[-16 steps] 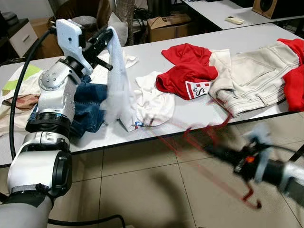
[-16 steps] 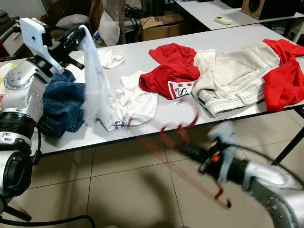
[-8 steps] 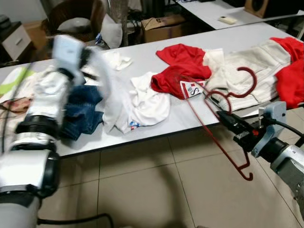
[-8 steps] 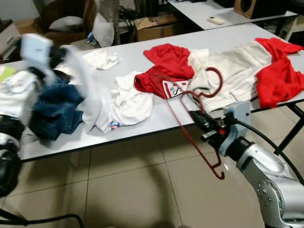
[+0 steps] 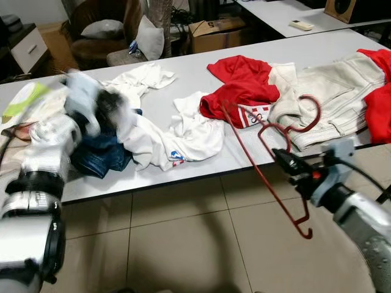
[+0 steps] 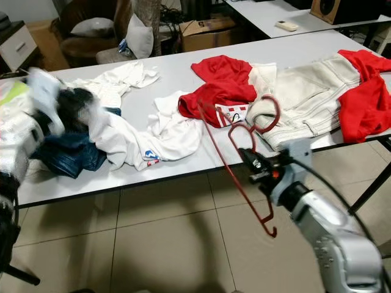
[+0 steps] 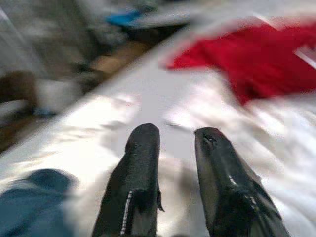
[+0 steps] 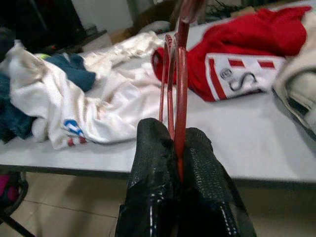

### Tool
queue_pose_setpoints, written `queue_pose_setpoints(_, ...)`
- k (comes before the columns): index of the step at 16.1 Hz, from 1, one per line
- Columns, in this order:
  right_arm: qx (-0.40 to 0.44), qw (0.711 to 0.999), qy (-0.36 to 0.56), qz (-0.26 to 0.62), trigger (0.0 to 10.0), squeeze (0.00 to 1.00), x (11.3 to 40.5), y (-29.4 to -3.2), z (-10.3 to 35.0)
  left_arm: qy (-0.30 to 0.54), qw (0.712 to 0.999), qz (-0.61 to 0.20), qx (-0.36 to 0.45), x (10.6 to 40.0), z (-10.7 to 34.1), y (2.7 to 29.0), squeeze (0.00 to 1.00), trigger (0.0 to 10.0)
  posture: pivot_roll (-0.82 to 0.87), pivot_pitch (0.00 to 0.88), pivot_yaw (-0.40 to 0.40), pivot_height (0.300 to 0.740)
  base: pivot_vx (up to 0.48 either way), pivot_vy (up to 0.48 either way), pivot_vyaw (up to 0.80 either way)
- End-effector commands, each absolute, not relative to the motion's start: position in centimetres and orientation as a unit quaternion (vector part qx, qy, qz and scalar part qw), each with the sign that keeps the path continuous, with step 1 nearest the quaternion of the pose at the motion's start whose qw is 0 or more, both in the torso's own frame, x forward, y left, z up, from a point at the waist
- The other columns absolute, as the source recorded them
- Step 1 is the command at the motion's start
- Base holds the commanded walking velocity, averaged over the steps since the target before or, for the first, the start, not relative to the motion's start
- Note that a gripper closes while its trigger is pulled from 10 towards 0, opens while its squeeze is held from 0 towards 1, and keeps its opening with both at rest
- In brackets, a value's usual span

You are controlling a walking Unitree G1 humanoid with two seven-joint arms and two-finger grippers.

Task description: Hang hanger

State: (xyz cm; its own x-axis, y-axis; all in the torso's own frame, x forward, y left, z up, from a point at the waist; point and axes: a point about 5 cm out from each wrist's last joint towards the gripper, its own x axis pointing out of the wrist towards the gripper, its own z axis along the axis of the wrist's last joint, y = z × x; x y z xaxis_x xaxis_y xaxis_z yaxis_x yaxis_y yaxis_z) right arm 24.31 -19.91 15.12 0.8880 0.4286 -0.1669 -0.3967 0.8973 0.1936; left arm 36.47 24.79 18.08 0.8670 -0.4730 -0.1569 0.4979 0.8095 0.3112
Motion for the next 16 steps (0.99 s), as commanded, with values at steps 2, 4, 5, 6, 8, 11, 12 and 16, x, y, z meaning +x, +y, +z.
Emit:
queue_pose_setpoints(2, 0.076, 0.967, 0.125, 0.207, 10.0, 0.0, 24.2, -19.1, 14.4, 0.102, 0.925, -0.214, 0.298, 35.6, 18.0, 28.1, 1.0, 10.0, -0.12, 0.0, 0.134, 0.74, 0.0, 0.0, 0.0)
queue_pose_setpoints(4, 0.082, 0.968, 0.12, 0.203, 10.0, 0.0, 24.2, -18.8, 14.3, 0.085, 0.934, -0.157, 0.31, 35.2, 19.3, 30.2, 1.0, 10.0, -0.12, 0.0, 0.139, 0.74, 0.0, 0.0, 0.0)
queue_pose_setpoints(5, 0.078, 0.978, 0.085, 0.177, 10.0, 0.0, 24.5, -18.7, 14.9, 0.016, 0.959, -0.154, 0.239, 34.8, 20.8, 30.3, 1.0, 10.0, -0.12, 0.0, 0.146, 0.74, 0.0, 0.0, 0.0)
queue_pose_setpoints(6, 0.068, 0.985, 0.052, 0.147, 10.0, 0.0, 24.8, -18.4, 15.4, -0.03, 0.968, -0.169, 0.182, 34.3, 21.3, 29.9, 1.0, 10.0, -0.13, 0.0, 0.159, 0.74, 0.0, 0.0, 0.0)
queue_pose_setpoints(8, 0.049, 0.99, 0.027, 0.131, 10.0, 0.0, 24.9, -18.0, 16.0, -0.081, 0.983, -0.161, 0.03, 33.7, 20.5, 28.8, 0.93, 10.0, -0.14, 0.0, 0.192, 0.74, 0.0, 0.0, 0.0)
queue_pose_setpoints(11, 0.033, 0.995, 0.0, 0.095, 10.0, 0.0, 24.3, -16.8, 16.2, -0.077, 0.987, -0.125, -0.071, 30.3, 16.3, 24.6, 0.0, 10.0, -0.13, 0.0, 0.17, 0.74, 0.0, 0.0, 0.0)
queue_pose_setpoints(12, 0.028, 0.995, -0.001, 0.094, 10.0, 0.0, 24.3, -16.6, 16.1, -0.08, 0.987, -0.122, -0.07, 30.0, 16.1, 24.2, 0.0, 10.0, -0.12, 0.0, 0.167, 0.74, 0.0, 0.0, 0.0)
queue_pose_setpoints(16, 0.008, 0.995, 0.019, 0.103, 10.0, 0.0, 23.9, -14.6, 14.3, -0.06, 0.986, -0.153, -0.037, 28.3, 14.3, 19.2, 0.0, 10.0, -0.12, 0.0, 0.155, 0.74, 0.0, 0.349, -0.18)
